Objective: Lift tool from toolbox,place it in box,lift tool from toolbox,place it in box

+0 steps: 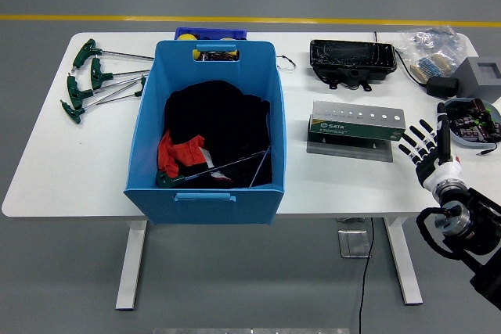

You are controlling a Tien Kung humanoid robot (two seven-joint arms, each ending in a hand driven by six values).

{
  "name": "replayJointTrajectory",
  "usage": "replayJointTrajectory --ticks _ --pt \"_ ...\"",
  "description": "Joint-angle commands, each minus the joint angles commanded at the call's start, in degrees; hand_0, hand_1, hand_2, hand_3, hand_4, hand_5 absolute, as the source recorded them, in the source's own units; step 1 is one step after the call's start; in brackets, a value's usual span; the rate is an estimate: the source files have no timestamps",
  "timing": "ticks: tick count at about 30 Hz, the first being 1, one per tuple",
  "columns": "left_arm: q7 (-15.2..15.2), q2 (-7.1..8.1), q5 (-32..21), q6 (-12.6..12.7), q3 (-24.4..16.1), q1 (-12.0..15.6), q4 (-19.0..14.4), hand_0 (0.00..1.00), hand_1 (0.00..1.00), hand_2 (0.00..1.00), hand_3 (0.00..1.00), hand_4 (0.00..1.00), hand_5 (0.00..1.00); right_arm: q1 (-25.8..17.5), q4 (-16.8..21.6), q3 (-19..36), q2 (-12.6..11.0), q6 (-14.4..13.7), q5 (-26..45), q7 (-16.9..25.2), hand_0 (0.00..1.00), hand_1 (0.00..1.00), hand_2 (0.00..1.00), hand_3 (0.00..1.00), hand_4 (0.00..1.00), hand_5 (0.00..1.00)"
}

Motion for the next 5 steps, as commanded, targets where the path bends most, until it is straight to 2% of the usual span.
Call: replayJointTrajectory --ticks 5 --pt "0.04 0.02 0.04 0.02 0.04 -0.05 -0.03 0.692 0.746 0.807 0.825 0.998 0.814 0.7 -1.37 -0.96 0.25 0.34 0.49 -0.07 0.753 0.719 0.808 0.831 0.998 0.888"
